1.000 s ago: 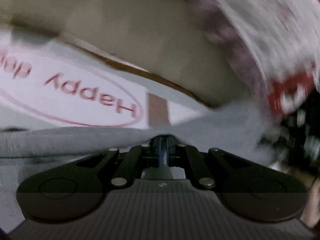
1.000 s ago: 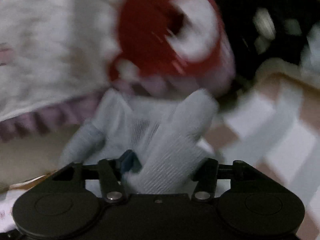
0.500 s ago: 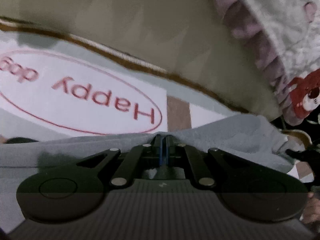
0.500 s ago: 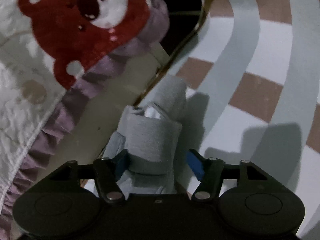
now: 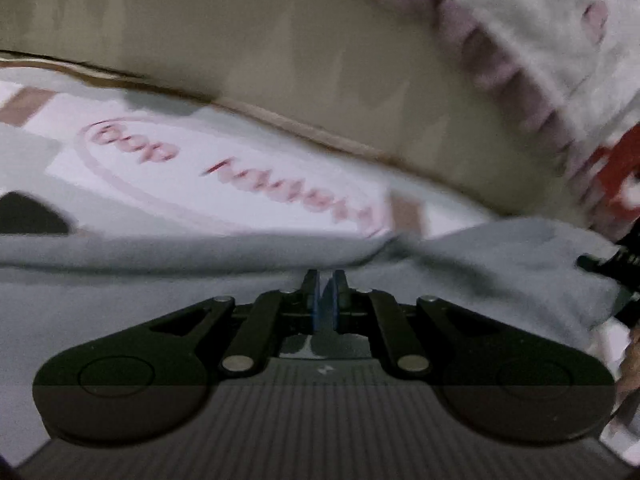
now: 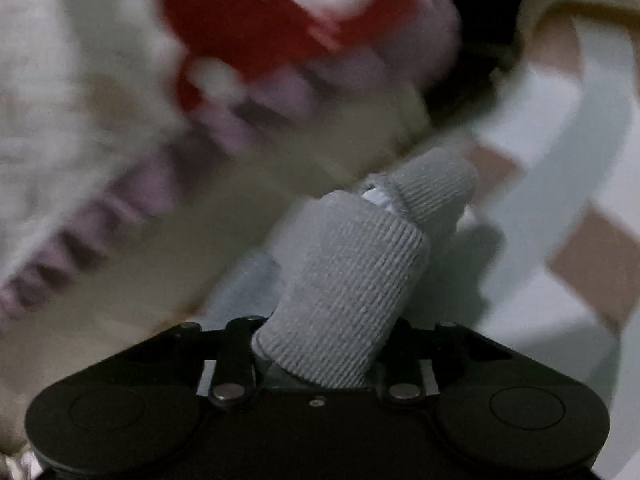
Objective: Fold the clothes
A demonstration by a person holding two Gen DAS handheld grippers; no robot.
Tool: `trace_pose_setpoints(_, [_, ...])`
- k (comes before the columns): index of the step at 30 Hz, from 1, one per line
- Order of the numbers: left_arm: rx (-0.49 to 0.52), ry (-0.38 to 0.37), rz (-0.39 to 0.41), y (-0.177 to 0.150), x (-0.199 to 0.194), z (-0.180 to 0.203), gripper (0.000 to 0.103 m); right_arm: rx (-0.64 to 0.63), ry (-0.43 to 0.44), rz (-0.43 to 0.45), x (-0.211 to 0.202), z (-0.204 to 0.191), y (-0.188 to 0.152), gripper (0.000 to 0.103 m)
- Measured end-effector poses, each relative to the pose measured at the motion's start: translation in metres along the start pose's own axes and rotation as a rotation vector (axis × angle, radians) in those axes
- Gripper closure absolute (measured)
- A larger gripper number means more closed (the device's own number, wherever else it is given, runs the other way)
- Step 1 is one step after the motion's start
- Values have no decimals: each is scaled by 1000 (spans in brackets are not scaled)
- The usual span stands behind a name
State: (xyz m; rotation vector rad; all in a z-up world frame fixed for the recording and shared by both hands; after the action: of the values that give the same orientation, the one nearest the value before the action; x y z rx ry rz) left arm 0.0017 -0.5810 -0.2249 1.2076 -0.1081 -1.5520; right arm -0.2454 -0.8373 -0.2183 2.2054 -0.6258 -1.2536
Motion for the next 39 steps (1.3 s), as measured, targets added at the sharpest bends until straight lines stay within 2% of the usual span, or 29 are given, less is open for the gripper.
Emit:
trace_pose_setpoints(2, [-44,-93,-32,3,14,9,98,-62,4,56,-23,-18,2,72])
trace_pose_setpoints(5, [-139,-210,-210,-3,57,19,98,-102,26,118,-56,-43,4,73])
trace_pose_setpoints(6, [-177,-214,-223,-2,65,18,99,-102,50,132,-65,-50,4,73])
trace_pose_setpoints(9, [-283,-221,-238,9,72,13,101,-216,120,176,-91,-85,-8,74])
trace_pose_setpoints(11, [-299,-229,-244,15,68,11,102,-305,190,204,-113,-110,-22,74])
trace_pose_setpoints(14, [-307,-230,-186,24,37,2,99,-425,318,228,-148,-149,-47,74])
trace_pose_setpoints(16, [-311,-210,-137,29,-2,-12,98,-537,372,241,-164,-177,-71,74])
trace_pose_setpoints(18, [-259,-106,-107,28,-36,-29,97,-685,376,258,-173,-202,-100,74])
trace_pose_setpoints(21, [-167,112,-64,21,-76,-65,97,-782,428,189,-171,-232,-129,74])
trace_pose_setpoints(23, [-194,202,-65,17,-87,-104,97,-816,480,131,-169,-250,-142,74])
trace_pose_setpoints(24, [-228,221,-71,16,-89,-121,99,-832,506,101,-168,-258,-149,74])
trace_pose_setpoints(27, [-374,124,-31,9,-107,-155,100,-880,583,13,-166,-284,-169,74])
trace_pose_setpoints(29, [-445,101,7,6,-123,-169,100,-903,574,-101,-159,-302,-190,74])
trace_pose_setpoints(30, [-523,79,34,3,-133,-178,100,-932,553,-144,-154,-306,-208,74])
trace_pose_setpoints(32, [-619,16,80,-1,-149,-186,90,-1024,512,-211,-143,-308,-247,73])
trace_pose_setpoints(33, [-622,2,90,-4,-153,-187,88,-1089,493,-234,-137,-305,-267,71])
trace_pose_setpoints(34, [-612,9,85,-6,-158,-190,84,-1151,464,-281,-131,-300,-284,64])
trace_pose_setpoints(36, [-577,29,75,-14,-168,-193,84,-1307,432,-372,-125,-295,-312,57])
trace_pose_setpoints(39, [-587,-3,96,-18,-173,-195,84,-1436,463,-274,-143,-293,-320,55])
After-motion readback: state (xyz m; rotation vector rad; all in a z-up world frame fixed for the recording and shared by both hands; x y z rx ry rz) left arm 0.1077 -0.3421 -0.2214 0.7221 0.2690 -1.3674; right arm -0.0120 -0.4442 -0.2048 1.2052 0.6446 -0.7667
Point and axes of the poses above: each gripper's, at about its wrist camera, not at the fingertips, and x roughly the way its jaws point, z to its right, y to its top, the point moved 4 cm from there along x, roughly the way its jaws point, and after that the axes turned 5 degrees about -y, right-handed, at the moved point
